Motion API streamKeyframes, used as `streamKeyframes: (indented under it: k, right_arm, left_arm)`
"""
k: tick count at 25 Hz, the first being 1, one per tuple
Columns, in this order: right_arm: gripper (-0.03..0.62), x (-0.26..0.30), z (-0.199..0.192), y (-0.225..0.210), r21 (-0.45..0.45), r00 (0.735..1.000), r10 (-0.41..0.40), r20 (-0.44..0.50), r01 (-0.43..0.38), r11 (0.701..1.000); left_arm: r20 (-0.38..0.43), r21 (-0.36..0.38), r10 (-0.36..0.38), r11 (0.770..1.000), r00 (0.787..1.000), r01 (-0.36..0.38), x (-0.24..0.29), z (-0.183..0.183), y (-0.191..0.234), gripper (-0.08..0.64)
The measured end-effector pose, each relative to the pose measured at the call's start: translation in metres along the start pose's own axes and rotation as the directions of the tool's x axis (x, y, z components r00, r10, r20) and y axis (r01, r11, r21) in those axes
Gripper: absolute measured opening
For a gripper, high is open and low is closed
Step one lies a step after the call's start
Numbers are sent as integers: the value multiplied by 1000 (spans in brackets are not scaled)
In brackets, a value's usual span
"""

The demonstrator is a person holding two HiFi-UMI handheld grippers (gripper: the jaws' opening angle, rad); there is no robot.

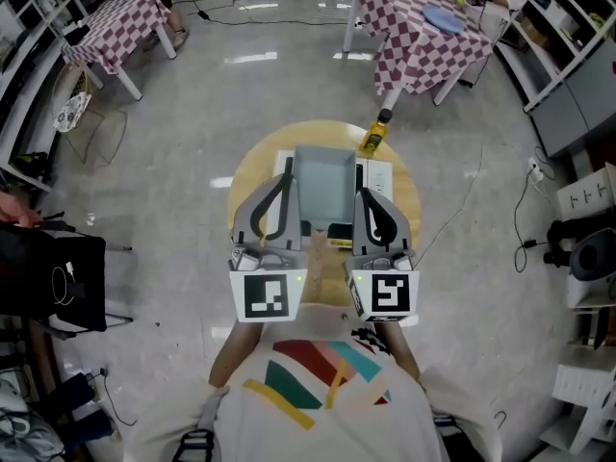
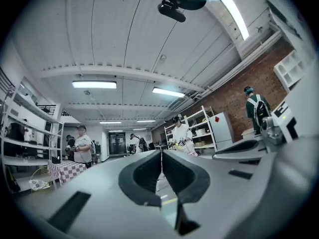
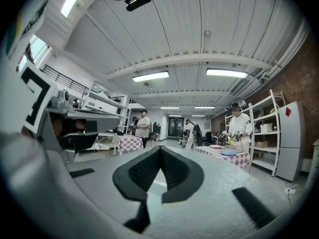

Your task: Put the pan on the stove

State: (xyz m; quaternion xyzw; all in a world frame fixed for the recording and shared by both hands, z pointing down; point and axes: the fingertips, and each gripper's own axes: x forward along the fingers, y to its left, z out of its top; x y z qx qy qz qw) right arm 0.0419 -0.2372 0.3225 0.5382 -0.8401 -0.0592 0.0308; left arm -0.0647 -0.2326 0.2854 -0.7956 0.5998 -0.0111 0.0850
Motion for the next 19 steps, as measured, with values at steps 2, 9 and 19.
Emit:
streamKeyframes:
  k: [2,9,19]
  right_arm:
    - [-2,-3,-3,-2,-25,1000,-13,-15,13,1000]
    - [-2,-13,-10,-12,-34,998,-51,-35,50,998]
    - [-2,-19,-20,-13,-22,998,-31,-51,30,999]
  left_arm:
    - [5,-11,-12,1000,1000,12,0,0,-5,8]
    - [-8,-17,-23,1000,1000,23,2,-5,-13,8]
    - [-29,-34,-17,999,999,16,6,-13,-18,8]
